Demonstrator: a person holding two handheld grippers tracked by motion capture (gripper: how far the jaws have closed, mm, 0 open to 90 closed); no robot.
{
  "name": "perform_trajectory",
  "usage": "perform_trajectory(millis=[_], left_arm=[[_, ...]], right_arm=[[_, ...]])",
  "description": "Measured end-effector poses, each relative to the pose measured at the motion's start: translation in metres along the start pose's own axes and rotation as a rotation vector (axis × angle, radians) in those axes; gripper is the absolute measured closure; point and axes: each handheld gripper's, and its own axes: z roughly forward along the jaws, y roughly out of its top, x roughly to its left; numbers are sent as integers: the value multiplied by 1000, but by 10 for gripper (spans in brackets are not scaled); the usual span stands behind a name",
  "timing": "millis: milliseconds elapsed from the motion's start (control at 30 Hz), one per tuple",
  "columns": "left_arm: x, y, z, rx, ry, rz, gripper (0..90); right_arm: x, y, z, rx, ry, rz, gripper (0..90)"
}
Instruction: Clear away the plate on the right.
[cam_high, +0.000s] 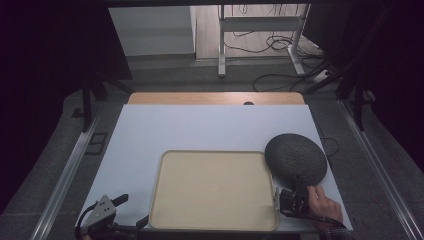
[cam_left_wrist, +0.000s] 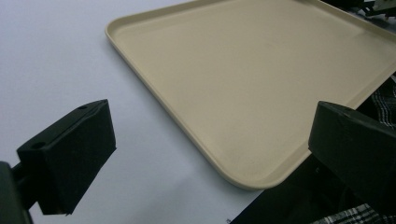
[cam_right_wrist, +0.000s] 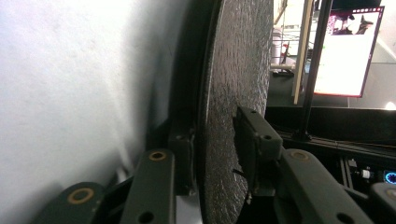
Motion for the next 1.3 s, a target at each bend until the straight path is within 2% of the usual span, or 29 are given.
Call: perform_trajectory(millis=[167, 233, 300, 467, 500, 700, 767, 867, 933, 967, 1000, 1100, 1133, 1200, 1267, 1300], left_arm=[[0, 0, 0, -1, 0, 0, 5], [0, 0, 0, -2, -1, 1, 5], [0, 0, 0, 1, -2, 0, 5], [0, 0, 0, -1, -3, 0, 6], [0, 0, 0, -1, -3, 0, 5], [1, 0, -1, -7, -2, -8, 5], [1, 0, -1, -8, -2, -9, 5], [1, 0, -1, -9, -3, -10, 5], [1, 0, -1, -10, -3, -11, 5], [1, 0, -1, -9, -3, -11, 5], [1, 0, -1, -9, -3, -11, 5], [1, 0, -1, -9, -2, -10, 5], [1, 0, -1, -10, -1, -11, 5], [1, 0, -1, -10, -1, -11, 5], [1, 0, -1, -8, -2, -11, 5], [1, 0, -1, -8, -1, -11, 5]], right_arm=[[2, -1, 4, -5, -2, -10, 764], [5, -2, 5, -6, -6, -43, 818], [7, -1, 4, -4, -15, -58, 822], [5, -1, 2, -4, -39, -50, 844], [4, -1, 2, -7, -49, -36, 845], [0, -3, -1, 2, -27, -42, 848], [-1, -4, -2, -12, -29, -32, 846], [-3, -4, -4, -6, -61, -37, 849], [-6, -5, -7, -4, -93, -22, 849], [-8, -6, -7, -30, -55, 2, 848], [-11, -8, -7, -50, -57, -5, 848], [-11, -8, -12, -35, -61, 4, 848], [-12, -8, -13, -25, -54, -11, 848], [-10, -8, -14, -33, -61, -2, 847], [-10, -8, -15, -51, -56, -14, 847], [-9, -7, -17, -43, -61, -8, 847]])
